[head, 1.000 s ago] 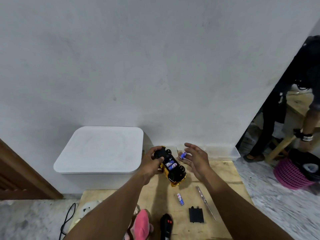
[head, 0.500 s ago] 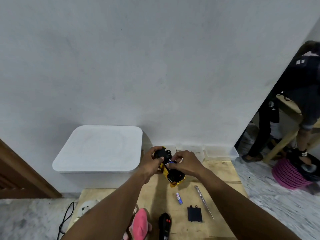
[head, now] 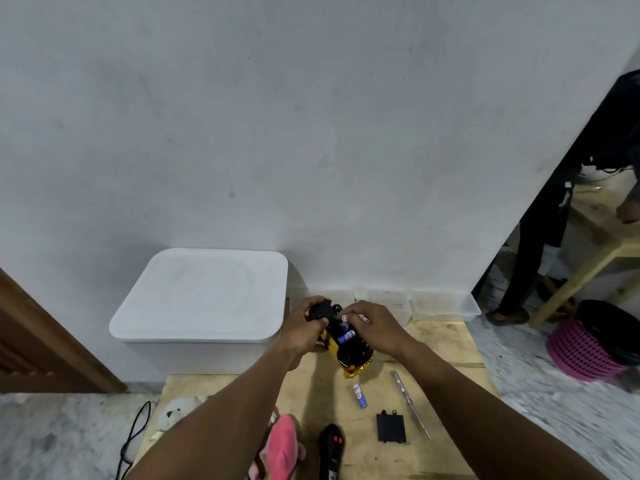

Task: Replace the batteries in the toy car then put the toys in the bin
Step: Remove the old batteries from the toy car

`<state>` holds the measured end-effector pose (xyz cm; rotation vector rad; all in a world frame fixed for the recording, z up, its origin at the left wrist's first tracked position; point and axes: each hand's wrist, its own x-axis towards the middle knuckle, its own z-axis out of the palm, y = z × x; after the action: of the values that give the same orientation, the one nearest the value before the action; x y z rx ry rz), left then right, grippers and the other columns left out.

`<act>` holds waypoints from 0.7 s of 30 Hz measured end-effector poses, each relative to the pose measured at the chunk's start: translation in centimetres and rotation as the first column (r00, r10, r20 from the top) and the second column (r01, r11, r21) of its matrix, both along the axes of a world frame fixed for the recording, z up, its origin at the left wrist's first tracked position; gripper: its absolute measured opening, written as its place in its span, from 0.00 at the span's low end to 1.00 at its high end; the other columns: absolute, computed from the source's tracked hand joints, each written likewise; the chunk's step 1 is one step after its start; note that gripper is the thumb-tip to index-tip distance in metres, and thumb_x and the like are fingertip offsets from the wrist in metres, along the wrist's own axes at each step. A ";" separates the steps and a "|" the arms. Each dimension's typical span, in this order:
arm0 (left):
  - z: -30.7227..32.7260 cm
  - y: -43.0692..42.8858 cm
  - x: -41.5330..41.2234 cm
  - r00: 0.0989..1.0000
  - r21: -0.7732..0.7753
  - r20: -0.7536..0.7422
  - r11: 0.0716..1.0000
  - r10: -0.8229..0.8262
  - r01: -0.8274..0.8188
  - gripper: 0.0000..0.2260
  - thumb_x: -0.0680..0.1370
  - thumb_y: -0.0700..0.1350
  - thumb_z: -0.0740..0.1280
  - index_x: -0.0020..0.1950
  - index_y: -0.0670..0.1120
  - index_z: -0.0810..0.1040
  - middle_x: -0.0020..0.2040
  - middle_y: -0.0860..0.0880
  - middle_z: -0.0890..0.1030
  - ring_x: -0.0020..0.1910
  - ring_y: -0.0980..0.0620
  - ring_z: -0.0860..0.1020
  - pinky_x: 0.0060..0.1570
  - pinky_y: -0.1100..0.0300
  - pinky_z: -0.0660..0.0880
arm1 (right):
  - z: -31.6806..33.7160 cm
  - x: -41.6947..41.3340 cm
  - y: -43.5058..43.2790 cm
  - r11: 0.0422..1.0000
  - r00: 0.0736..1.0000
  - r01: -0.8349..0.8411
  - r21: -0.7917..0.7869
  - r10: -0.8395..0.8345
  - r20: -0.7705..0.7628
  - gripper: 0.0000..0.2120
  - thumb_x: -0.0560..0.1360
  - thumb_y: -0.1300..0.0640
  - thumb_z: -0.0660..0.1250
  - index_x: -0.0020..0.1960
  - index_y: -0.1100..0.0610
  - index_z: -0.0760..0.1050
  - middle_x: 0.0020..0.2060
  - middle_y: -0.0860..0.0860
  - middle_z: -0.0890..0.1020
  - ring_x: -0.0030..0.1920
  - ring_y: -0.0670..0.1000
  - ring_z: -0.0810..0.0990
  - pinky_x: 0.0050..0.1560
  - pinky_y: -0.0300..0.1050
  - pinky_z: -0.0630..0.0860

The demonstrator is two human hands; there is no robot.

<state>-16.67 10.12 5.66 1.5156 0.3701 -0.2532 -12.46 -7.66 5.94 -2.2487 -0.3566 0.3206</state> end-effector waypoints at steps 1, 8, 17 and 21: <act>0.0 0.0 0.0 1.000 -0.010 -0.007 1.000 0.001 -0.001 0.18 0.81 0.34 0.63 0.59 0.59 0.75 0.58 0.43 0.77 0.51 0.40 0.82 0.44 0.48 0.84 | -0.1 0.0 0.0 0.999 0.999 0.026 0.048 -0.024 -0.047 0.11 0.80 0.56 0.61 0.52 0.49 0.83 0.50 0.46 0.82 0.50 0.43 0.79 0.51 0.41 0.74; -0.1 0.2 0.0 0.998 -0.045 -0.050 0.999 -0.030 0.027 0.19 0.80 0.34 0.64 0.61 0.58 0.76 0.61 0.41 0.76 0.54 0.39 0.80 0.41 0.50 0.83 | 0.7 0.0 0.0 0.723 0.803 0.530 0.443 -0.260 -0.536 0.12 0.82 0.55 0.56 0.49 0.57 0.76 0.35 0.52 0.77 0.27 0.47 0.65 0.27 0.38 0.61; 0.0 -0.5 0.3 1.000 -0.011 -0.013 1.000 0.014 -0.014 0.19 0.80 0.34 0.63 0.57 0.60 0.76 0.58 0.44 0.78 0.52 0.41 0.81 0.39 0.51 0.83 | 1.8 0.1 -0.3 0.662 0.683 0.631 0.404 -0.228 -0.694 0.12 0.80 0.51 0.59 0.42 0.56 0.70 0.28 0.51 0.69 0.23 0.50 0.66 0.23 0.38 0.65; 0.1 -0.9 0.4 0.999 0.006 0.014 0.999 0.045 -0.045 0.20 0.80 0.33 0.63 0.54 0.60 0.76 0.55 0.46 0.78 0.48 0.43 0.80 0.34 0.54 0.80 | 1.3 0.3 -0.3 0.772 0.701 0.571 0.280 -0.282 -0.655 0.08 0.81 0.53 0.59 0.47 0.56 0.68 0.30 0.51 0.70 0.21 0.47 0.64 0.23 0.37 0.63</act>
<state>-16.23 9.24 5.74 1.5127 0.3934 -0.2062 -12.13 -8.01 7.23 -1.5742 0.4117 0.5737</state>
